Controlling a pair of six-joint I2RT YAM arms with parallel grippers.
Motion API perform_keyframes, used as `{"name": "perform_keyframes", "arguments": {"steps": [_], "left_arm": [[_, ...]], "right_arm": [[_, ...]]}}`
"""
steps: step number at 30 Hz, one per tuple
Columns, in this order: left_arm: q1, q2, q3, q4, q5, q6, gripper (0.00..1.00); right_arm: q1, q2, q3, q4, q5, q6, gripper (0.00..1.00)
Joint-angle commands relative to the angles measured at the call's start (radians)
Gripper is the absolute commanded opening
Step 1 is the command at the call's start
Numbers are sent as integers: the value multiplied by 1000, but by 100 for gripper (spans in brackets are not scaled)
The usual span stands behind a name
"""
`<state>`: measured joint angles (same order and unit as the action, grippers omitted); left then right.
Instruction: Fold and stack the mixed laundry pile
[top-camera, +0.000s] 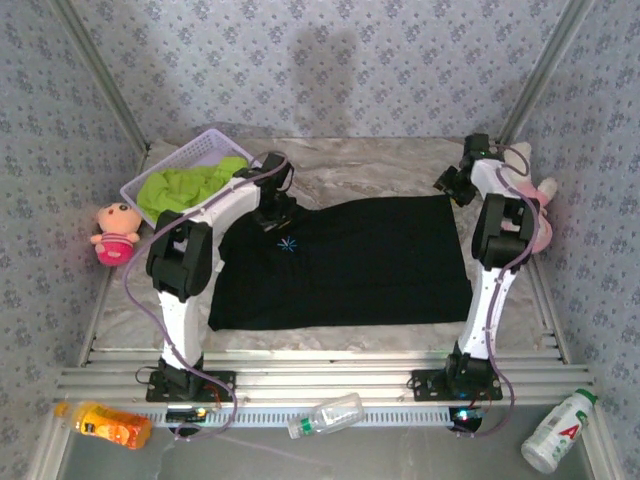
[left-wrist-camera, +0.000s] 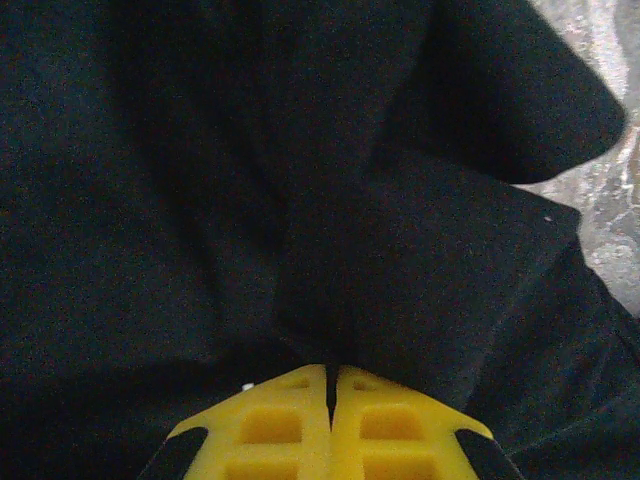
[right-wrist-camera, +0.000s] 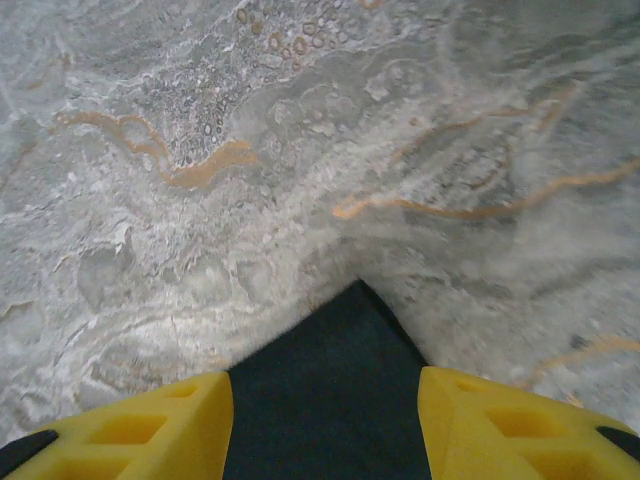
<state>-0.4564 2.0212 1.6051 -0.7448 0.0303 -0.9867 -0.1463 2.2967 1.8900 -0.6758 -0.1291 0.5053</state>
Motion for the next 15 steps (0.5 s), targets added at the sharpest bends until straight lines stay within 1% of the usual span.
{"name": "perform_keyframes", "arguments": {"steps": [1,6,11,15], "left_arm": [[-4,-62,-10,-26,-30,-17,3],[-1,-74,-10,-41,-45,-16,3],[-2,-91,-10,-46,-58,-13,3],[-2,-97,-11,-57,-63,-4,3]], "right_arm": [[14,67,106,-106,52,-21,53],[19,142,211,-198,97,-28,43],[19,178,242,-246,122,-26,39],[27,216,271,-279,129,-22,30]]}}
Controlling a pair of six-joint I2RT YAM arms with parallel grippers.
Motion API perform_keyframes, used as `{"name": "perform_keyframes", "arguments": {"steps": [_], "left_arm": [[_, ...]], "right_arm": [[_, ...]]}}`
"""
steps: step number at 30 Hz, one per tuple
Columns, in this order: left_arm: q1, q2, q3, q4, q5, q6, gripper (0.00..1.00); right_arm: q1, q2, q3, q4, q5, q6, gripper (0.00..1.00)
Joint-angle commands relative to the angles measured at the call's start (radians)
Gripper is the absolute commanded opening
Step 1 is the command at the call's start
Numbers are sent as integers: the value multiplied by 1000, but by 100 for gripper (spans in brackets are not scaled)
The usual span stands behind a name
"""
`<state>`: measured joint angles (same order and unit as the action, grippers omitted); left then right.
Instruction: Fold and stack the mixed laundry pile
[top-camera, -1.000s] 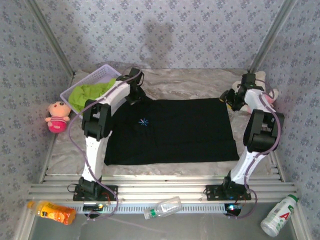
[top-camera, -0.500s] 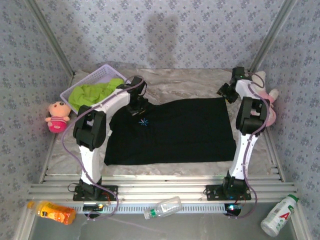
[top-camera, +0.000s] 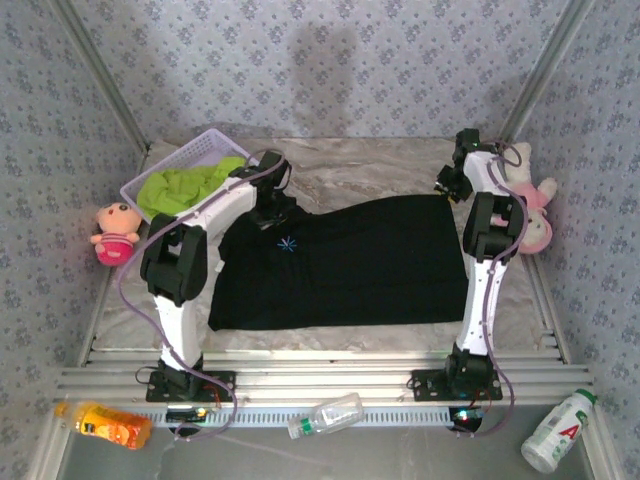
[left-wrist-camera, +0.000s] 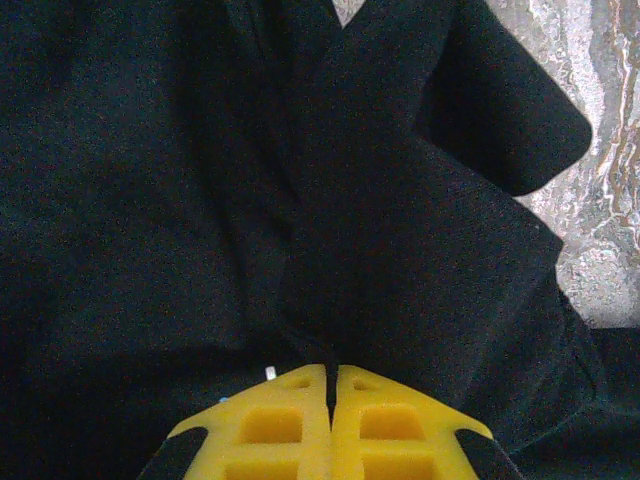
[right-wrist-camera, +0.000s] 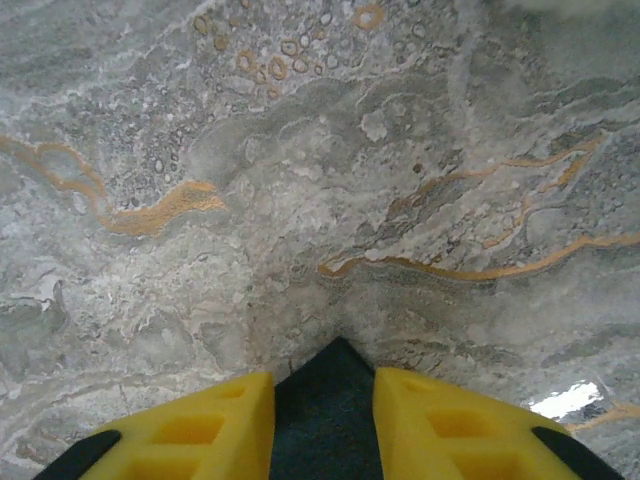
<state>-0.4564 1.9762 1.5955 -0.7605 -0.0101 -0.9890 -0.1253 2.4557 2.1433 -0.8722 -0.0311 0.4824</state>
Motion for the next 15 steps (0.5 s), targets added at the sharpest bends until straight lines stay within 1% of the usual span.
{"name": "perform_keyframes", "arguments": {"steps": [1,3,5,6,11,13,15], "left_arm": [[-1,-51,-2,-43,-20,-1,3],[-2,-52,-4,-42,-21,0,3],[1,-51,-2,-42,-25,5,3],[5,-48,3,-45,-28,9,3],[45,-40,34,-71,-36,34,3],[55,-49,47,-89,-40,52,3],[55,-65,51,-116,-58,72,3]], "right_arm": [[9,61,17,-89,23,-1,27],[12,60,14,-88,11,-11,12],[11,49,15,-86,-1,-19,2],[9,35,15,-82,-8,-21,0],[3,-68,-4,-64,-48,-45,0],[2,-129,-38,-60,-53,-57,0],[0,-207,-112,-44,-58,-67,0]]}}
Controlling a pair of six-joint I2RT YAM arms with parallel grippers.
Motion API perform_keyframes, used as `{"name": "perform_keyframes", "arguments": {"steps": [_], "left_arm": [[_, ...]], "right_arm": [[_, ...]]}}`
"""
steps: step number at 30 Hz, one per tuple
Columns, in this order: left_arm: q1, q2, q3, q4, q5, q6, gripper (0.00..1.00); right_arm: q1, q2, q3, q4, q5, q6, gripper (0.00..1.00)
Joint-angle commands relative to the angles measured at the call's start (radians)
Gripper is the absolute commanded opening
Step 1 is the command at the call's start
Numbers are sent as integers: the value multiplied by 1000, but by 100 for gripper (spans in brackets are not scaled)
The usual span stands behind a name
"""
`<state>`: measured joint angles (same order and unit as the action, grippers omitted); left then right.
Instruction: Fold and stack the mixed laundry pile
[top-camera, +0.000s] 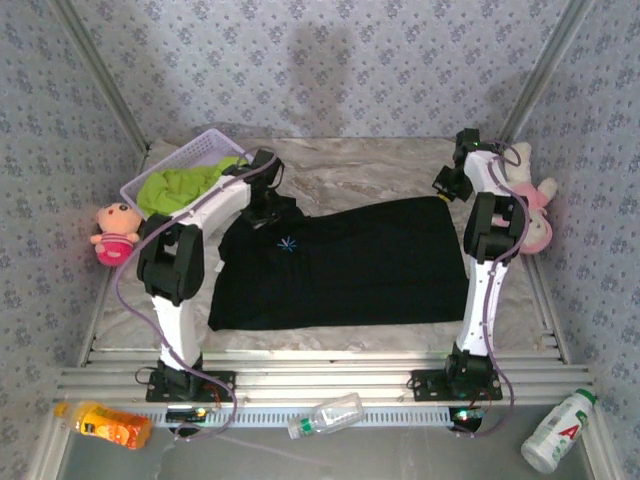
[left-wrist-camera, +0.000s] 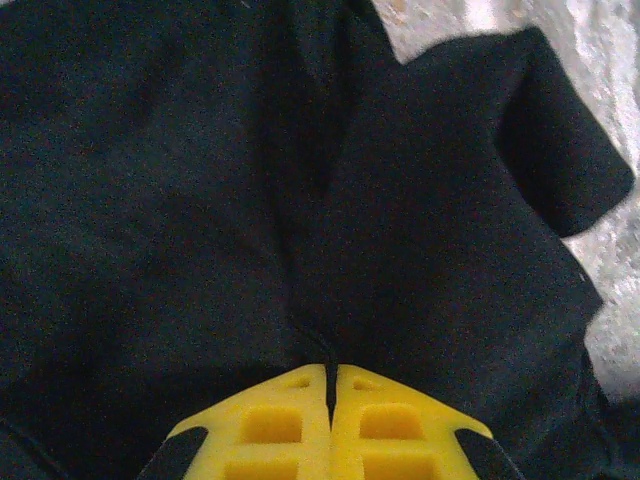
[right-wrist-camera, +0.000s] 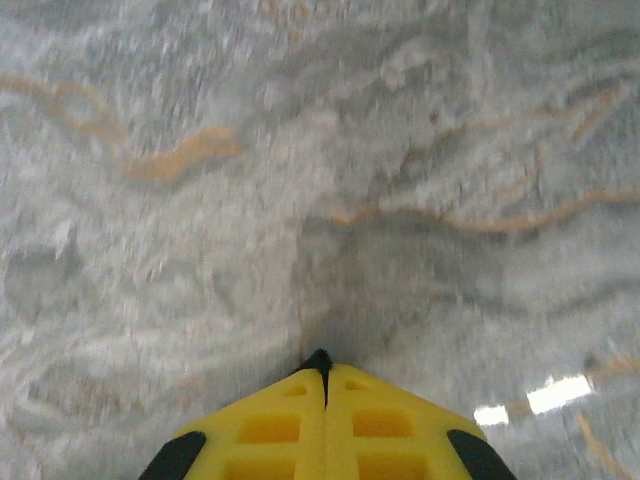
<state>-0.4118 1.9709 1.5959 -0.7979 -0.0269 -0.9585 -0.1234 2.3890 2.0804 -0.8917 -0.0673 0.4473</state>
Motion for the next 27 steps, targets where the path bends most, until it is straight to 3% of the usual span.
{"name": "perform_keyframes", "arguments": {"steps": [1,11,18,24,27], "left_arm": [[11,-71,44,-86,-42,48,3],[-25,-260,-172,-100,-2,44,4],[-103,-383,-344,-77,109,-30,5],[-193,-423,-415,-103,240,-74,5],[-221,-450,-426,-139,255,-71,6]], "right_arm": [[-3,-178,-89,-12,-24,-32,0],[-23,-607,-609,93,-45,-11,0],[-56,-865,-877,85,4,10,0],[-87,-955,-1011,71,30,15,0],[-99,-976,-1036,55,42,21,0]]}}
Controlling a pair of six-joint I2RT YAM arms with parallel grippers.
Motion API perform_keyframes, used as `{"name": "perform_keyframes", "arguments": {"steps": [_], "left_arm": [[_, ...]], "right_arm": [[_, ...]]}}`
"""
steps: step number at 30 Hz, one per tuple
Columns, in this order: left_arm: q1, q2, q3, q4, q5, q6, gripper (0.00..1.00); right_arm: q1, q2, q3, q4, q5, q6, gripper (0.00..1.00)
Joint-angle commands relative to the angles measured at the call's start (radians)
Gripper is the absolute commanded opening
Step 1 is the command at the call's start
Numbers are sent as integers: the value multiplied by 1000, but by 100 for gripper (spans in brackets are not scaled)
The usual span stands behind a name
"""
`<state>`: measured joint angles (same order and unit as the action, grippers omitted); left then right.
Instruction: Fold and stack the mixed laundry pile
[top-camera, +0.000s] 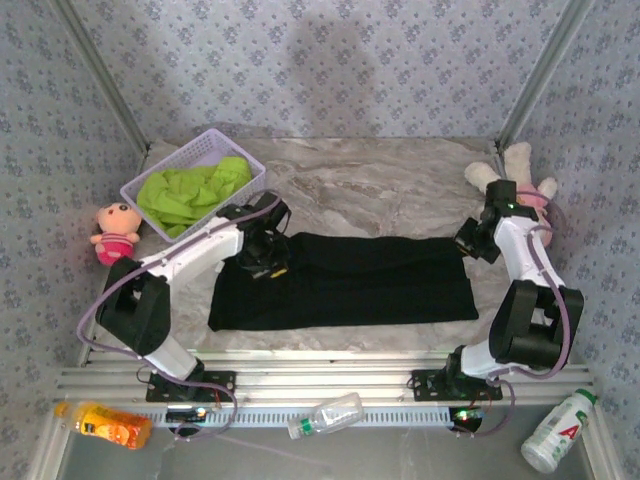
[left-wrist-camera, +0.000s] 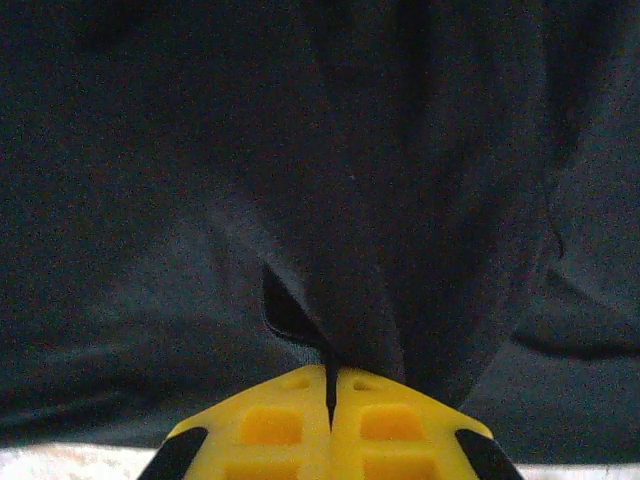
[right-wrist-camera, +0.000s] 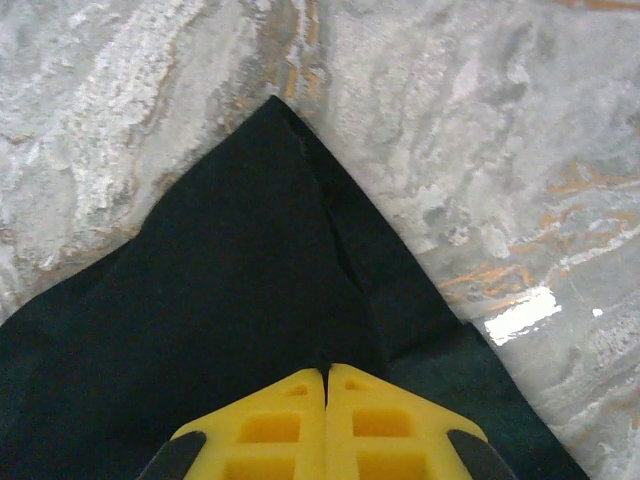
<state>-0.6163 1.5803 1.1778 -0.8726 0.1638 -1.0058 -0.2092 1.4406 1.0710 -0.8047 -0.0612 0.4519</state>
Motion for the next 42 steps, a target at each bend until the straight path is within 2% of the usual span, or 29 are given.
{"name": "perform_keyframes", "arguments": {"steps": [1,8,9,10,11,12,14,17,22,27,30,34,42], "left_arm": [[-17,-68,-13,-74,63,-21,6],[-18,-119,-84,-48,80,-27,17],[-18,-121,-85,-46,82,-22,25],[-17,-120,-81,-49,82,-17,38],[-12,-120,-71,-57,78,-6,52],[-4,-120,-55,-76,65,4,63],[27,-131,-25,-93,35,29,70],[116,-159,-7,-68,8,59,71],[274,-185,-49,49,-28,91,71],[397,-155,-123,188,-30,96,71],[427,-116,-142,246,-17,117,70],[428,-65,-150,232,10,168,69],[438,-94,-226,276,34,257,69]], "right_arm": [[-15,-40,-35,-36,38,19,0],[-19,-138,-94,-73,60,36,0],[-19,-148,-107,-75,58,44,9],[-22,-152,-112,-82,62,53,21],[-22,-154,-114,-90,68,58,38],[-25,-158,-111,-96,72,60,47],[-25,-165,-98,-100,74,65,55],[-16,-175,-68,-87,98,77,56],[57,-165,-59,-53,48,107,54],[250,-143,-103,28,12,156,54],[352,-127,-130,78,6,218,54],[483,-116,-159,152,-9,271,53],[864,-91,-209,370,-6,339,53]]}}
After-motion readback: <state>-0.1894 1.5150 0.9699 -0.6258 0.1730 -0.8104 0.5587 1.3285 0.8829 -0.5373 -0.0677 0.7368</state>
